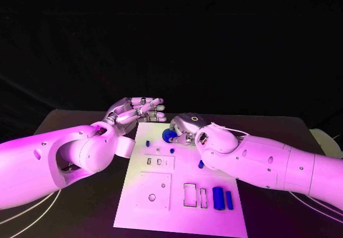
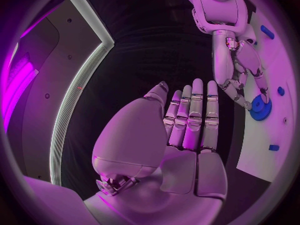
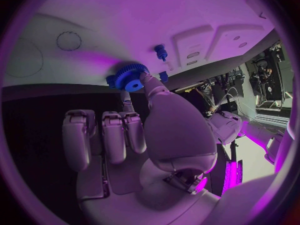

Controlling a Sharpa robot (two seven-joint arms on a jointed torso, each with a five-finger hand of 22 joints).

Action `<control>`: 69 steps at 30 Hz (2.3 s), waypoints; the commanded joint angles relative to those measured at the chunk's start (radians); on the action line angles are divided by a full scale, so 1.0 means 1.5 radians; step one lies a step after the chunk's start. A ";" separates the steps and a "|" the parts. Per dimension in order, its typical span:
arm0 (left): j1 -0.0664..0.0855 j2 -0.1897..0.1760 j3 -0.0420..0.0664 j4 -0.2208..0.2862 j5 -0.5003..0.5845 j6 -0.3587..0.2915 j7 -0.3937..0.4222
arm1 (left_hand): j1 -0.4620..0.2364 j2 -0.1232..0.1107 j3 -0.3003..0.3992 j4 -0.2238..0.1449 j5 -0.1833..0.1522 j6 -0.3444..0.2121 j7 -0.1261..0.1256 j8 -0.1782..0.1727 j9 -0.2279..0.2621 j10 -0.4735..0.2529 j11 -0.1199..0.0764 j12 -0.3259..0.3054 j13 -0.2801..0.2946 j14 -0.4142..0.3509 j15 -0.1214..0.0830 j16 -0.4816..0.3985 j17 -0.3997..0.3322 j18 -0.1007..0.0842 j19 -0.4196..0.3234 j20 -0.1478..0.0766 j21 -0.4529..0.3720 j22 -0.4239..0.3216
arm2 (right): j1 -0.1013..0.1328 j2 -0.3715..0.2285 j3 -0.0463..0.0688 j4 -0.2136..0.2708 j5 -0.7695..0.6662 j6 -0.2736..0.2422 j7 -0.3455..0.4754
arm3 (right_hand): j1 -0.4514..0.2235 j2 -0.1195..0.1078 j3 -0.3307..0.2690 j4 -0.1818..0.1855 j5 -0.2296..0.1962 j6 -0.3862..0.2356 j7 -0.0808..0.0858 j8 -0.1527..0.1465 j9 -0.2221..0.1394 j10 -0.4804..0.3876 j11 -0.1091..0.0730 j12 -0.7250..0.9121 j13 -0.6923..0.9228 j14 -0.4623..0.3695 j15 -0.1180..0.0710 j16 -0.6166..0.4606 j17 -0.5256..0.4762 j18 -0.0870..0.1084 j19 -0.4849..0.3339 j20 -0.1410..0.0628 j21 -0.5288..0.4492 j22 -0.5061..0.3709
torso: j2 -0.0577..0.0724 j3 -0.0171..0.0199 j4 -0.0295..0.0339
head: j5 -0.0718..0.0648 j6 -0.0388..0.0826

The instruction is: Assemble the parts on the task board

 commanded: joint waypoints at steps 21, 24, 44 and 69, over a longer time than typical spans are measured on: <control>0.001 0.000 0.000 0.001 0.000 0.011 0.001 | -0.002 -0.001 0.004 0.000 0.001 0.000 0.003 -0.004 -0.001 0.000 0.003 -0.005 0.000 -0.003 0.001 -0.003 0.001 0.008 -0.004 0.002 0.002 -0.001 | -0.001 0.001 0.000 -0.007 0.019 0.021 0.016 | -0.092 -0.007 -0.028 0.062 -0.011 -0.047 0.023 -0.066 -0.013 0.017 0.020 -0.025 0.113 0.069 0.016 0.001 0.168 -0.009 0.016 0.015 -0.010 0.105 | 0.000 0.0000 -0.0005 | -0.001 0.002; 0.001 0.000 0.000 0.000 0.000 0.010 0.001 | -0.003 -0.001 0.004 0.001 0.000 -0.001 0.003 -0.005 -0.001 0.000 0.004 -0.006 -0.001 -0.003 0.001 -0.004 0.001 0.008 -0.005 0.002 0.002 -0.001 | -0.001 0.000 -0.001 -0.006 0.028 0.032 0.021 | -0.104 -0.003 -0.032 0.073 -0.004 -0.041 0.021 -0.068 -0.012 0.019 0.019 -0.023 0.116 0.069 0.015 0.001 0.169 -0.009 0.017 0.015 -0.009 0.106 | 0.000 -0.0002 -0.0007 | -0.001 0.001; 0.001 0.001 0.000 -0.001 0.000 0.010 -0.001 | -0.004 -0.003 0.004 0.001 0.000 -0.002 0.005 -0.007 -0.001 -0.002 0.005 -0.008 -0.001 -0.004 0.002 -0.005 0.002 0.008 -0.005 0.002 0.003 -0.001 | -0.003 0.000 -0.003 -0.017 0.040 0.049 0.018 | -0.117 0.011 -0.035 0.092 0.006 -0.034 0.020 -0.074 -0.011 0.021 0.017 -0.021 0.119 0.070 0.014 0.002 0.171 -0.009 0.017 0.013 -0.009 0.108 | 0.000 -0.0005 -0.0007 | -0.002 -0.001; 0.001 -0.001 0.000 -0.022 0.006 0.014 -0.005 | -0.006 -0.004 0.005 0.003 0.000 -0.003 0.006 -0.009 -0.001 -0.003 0.006 -0.010 -0.001 -0.005 0.003 -0.006 0.002 0.008 -0.006 0.002 0.003 -0.002 | 0.029 -0.274 0.004 0.136 0.333 0.055 0.210 | 0.049 -0.008 0.011 -0.021 -0.116 -0.005 0.010 -0.090 -0.007 0.013 0.008 -0.031 0.108 0.060 0.002 -0.015 0.132 0.002 -0.014 0.004 -0.047 0.073 | -0.023 -0.0005 -0.0257 | -0.016 -0.004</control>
